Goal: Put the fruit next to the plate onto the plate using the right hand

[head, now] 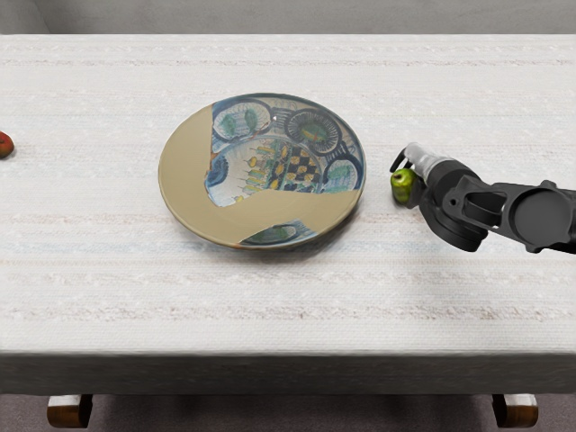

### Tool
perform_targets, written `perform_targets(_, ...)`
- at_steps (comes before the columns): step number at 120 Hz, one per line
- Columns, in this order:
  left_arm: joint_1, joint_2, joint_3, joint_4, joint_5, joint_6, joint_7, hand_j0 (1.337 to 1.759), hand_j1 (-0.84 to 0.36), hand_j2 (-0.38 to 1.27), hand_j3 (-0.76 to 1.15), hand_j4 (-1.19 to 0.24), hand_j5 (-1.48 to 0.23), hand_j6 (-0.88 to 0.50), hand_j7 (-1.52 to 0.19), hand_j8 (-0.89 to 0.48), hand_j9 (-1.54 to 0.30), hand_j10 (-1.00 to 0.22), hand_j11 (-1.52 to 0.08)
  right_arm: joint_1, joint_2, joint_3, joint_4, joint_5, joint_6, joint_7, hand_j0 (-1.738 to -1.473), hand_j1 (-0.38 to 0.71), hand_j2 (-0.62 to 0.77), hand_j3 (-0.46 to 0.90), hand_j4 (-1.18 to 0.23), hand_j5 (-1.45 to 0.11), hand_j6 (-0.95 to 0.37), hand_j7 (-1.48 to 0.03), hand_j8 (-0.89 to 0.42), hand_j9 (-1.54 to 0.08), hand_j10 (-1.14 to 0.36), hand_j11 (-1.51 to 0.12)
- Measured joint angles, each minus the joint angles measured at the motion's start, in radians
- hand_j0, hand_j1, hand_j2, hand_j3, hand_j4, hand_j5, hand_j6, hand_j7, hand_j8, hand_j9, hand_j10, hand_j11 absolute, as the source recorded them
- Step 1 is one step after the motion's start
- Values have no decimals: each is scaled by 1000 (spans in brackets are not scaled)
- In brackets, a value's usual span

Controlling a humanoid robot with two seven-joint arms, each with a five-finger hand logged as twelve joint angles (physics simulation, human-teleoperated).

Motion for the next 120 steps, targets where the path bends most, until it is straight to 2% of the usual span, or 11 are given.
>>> perform_targets(57, -1, 0, 0, 0, 0, 0, 0, 1658, 348, 0, 0, -1, -1, -1, -1, -1, -1, -1, -1, 2, -1, 4, 4, -6, 0, 0, -1655, 191, 222, 0, -597, -739, -494, -756, -395, -757, -522, -761)
perform_targets(94, -1, 0, 0, 0, 0, 0, 0, 1658, 348, 0, 0, -1, -1, -1, -1, -1, -1, -1, -1, 1, -15, 17, 19, 3, 2, 1, -1656, 205, 275, 0, -619, -837, -468, -820, -353, -850, -491, -855)
perform_targets(120, 0, 0, 0, 0, 0, 0, 0, 1658, 348, 0, 0, -1, -1, -1, -1, -1, -1, -1, -1, -2, -73, 48, 80, 8, 3, 2, -1655, 192, 260, 1, -617, -864, -469, -832, -345, -873, -489, -876)
